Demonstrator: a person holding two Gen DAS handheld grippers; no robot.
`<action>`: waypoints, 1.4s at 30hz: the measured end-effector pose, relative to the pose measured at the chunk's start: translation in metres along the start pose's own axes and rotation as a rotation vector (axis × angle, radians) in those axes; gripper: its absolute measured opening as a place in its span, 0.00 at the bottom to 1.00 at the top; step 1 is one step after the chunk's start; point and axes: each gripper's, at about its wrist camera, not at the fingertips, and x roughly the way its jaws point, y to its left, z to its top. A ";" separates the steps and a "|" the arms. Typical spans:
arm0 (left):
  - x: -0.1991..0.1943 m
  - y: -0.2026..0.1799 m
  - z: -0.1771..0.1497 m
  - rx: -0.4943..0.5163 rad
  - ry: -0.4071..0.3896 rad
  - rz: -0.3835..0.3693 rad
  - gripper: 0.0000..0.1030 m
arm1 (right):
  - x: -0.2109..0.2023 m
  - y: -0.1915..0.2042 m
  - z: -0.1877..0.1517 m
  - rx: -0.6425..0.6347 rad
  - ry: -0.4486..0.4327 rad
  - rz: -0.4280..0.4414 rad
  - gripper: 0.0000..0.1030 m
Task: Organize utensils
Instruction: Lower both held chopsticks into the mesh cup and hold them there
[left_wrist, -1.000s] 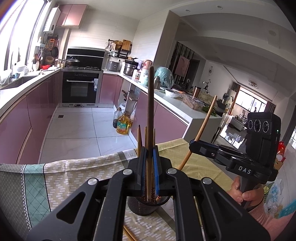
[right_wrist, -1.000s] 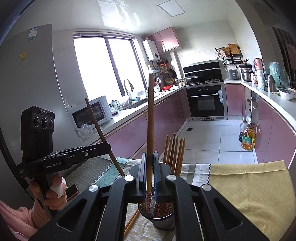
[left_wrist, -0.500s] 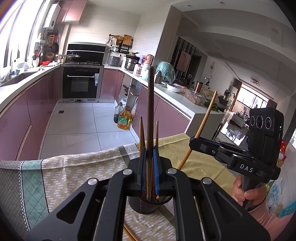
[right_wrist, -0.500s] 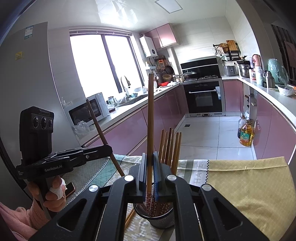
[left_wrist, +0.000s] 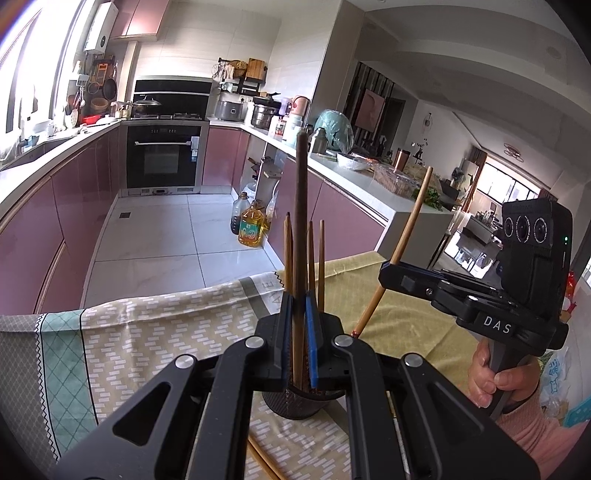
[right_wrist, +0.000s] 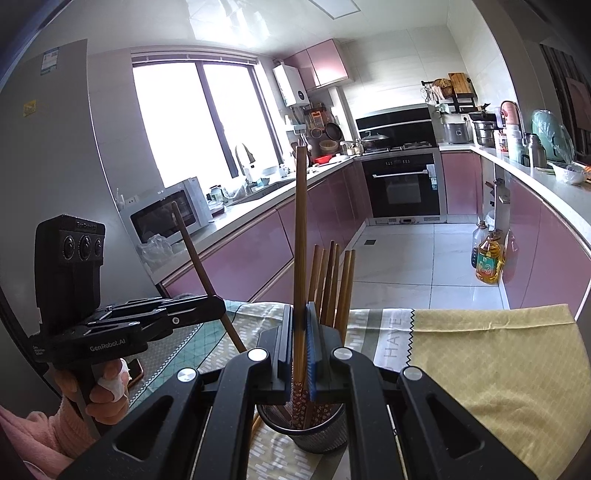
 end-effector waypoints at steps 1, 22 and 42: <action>0.001 0.000 0.000 0.000 0.003 0.002 0.07 | 0.001 -0.001 -0.001 0.002 0.002 0.000 0.05; 0.009 0.002 0.001 0.011 0.035 0.017 0.07 | 0.016 -0.009 -0.011 0.017 0.033 -0.001 0.05; 0.019 0.003 -0.002 0.023 0.057 0.020 0.07 | 0.026 -0.013 -0.019 0.022 0.065 -0.002 0.05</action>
